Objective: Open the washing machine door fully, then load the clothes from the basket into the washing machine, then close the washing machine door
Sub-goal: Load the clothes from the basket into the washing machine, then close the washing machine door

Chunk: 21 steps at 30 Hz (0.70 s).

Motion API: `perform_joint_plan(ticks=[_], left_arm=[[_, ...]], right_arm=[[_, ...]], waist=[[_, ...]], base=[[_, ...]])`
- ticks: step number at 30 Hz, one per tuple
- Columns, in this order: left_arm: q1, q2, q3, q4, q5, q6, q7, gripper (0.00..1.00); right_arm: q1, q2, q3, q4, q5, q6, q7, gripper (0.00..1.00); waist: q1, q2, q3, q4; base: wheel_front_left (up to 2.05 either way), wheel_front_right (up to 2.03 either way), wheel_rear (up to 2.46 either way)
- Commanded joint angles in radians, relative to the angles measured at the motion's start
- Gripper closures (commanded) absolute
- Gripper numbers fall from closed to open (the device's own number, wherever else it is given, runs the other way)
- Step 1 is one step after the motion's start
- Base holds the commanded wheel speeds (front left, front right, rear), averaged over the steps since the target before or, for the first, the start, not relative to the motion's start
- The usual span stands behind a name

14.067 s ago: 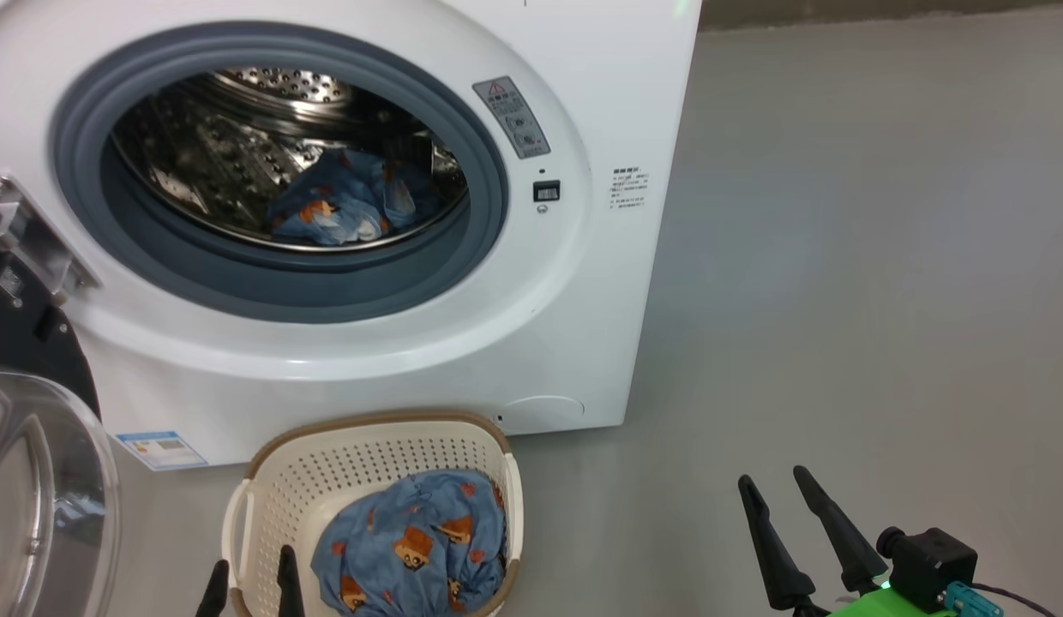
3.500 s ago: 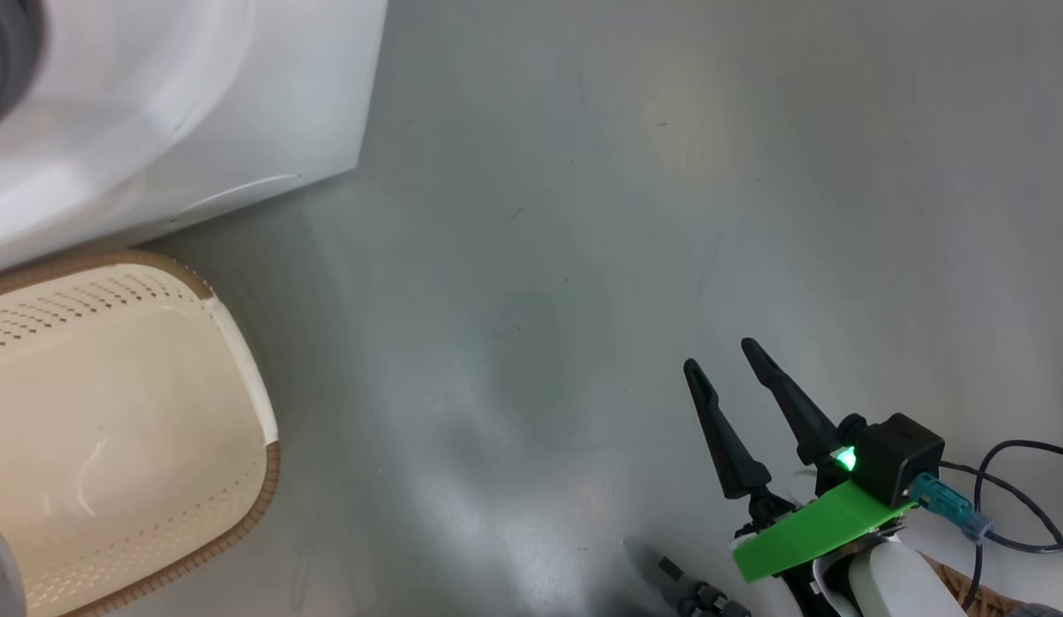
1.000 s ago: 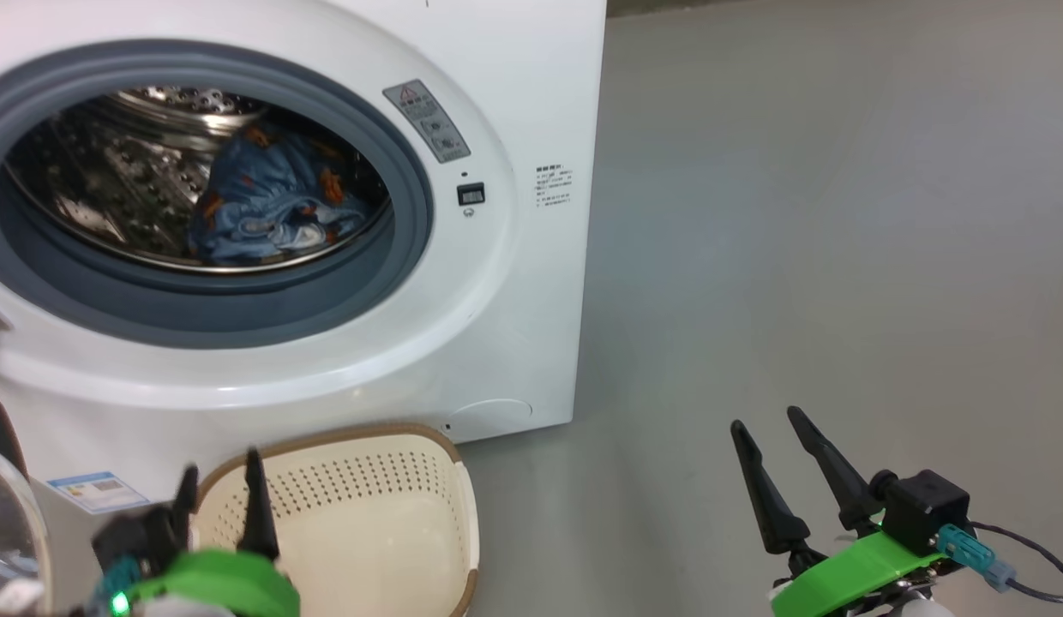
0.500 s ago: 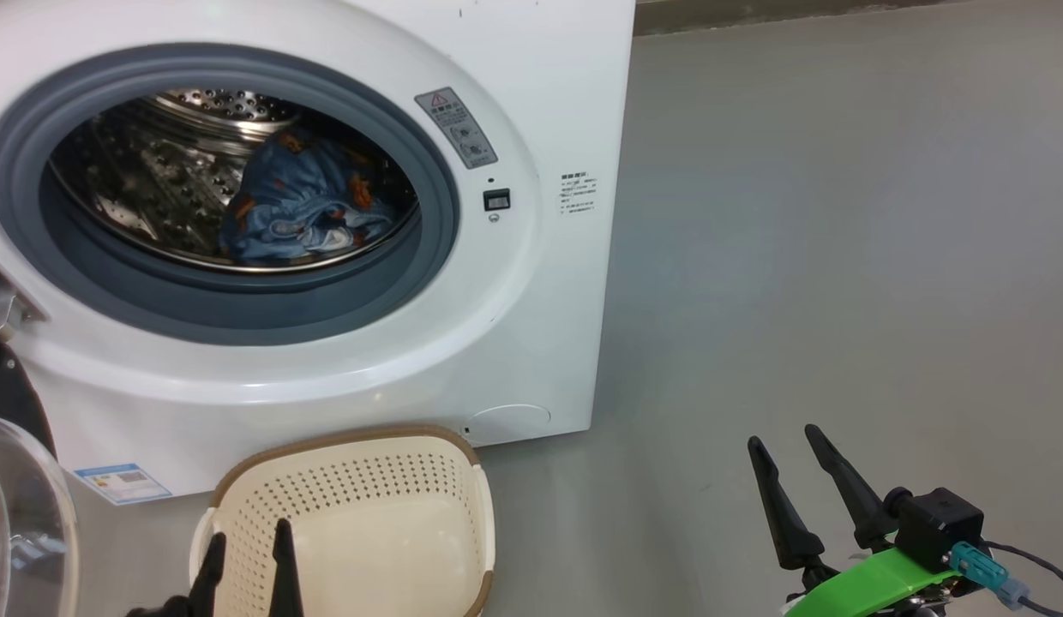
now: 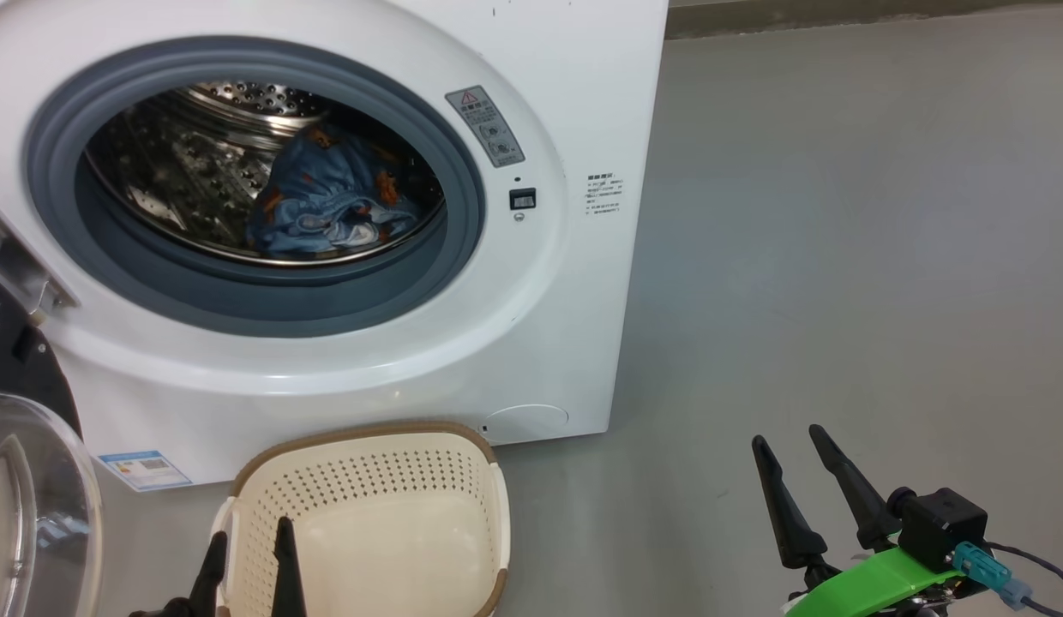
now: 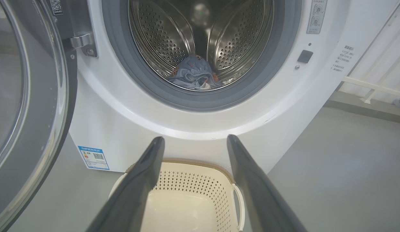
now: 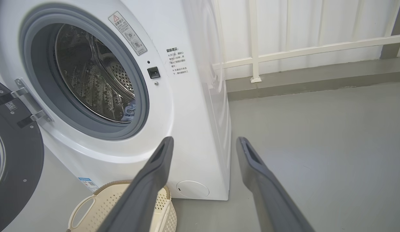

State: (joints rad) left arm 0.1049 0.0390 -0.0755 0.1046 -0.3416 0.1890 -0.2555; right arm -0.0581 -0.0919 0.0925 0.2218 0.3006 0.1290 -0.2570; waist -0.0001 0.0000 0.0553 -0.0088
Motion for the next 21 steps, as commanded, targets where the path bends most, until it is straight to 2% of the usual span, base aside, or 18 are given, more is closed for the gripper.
perform_joint_plan(ticks=[1,21], left_arm=[[-0.007,0.011,0.028,-0.02,-0.006,0.0,-0.006,0.0],[-0.004,0.011,0.047,0.0,-0.007,-0.015,-0.006,0.0]], right_arm=[[-0.004,0.002,0.022,-0.021,-0.006,0.002,-0.005,0.0],[0.005,0.005,0.018,-0.014,-0.007,0.002,-0.005,0.0]], waist=[[0.0001,0.0,-0.002,0.005],[0.0001,0.0,-0.014,-0.01]], base=[[0.0,0.0,0.0],[0.0,0.0,0.0]])
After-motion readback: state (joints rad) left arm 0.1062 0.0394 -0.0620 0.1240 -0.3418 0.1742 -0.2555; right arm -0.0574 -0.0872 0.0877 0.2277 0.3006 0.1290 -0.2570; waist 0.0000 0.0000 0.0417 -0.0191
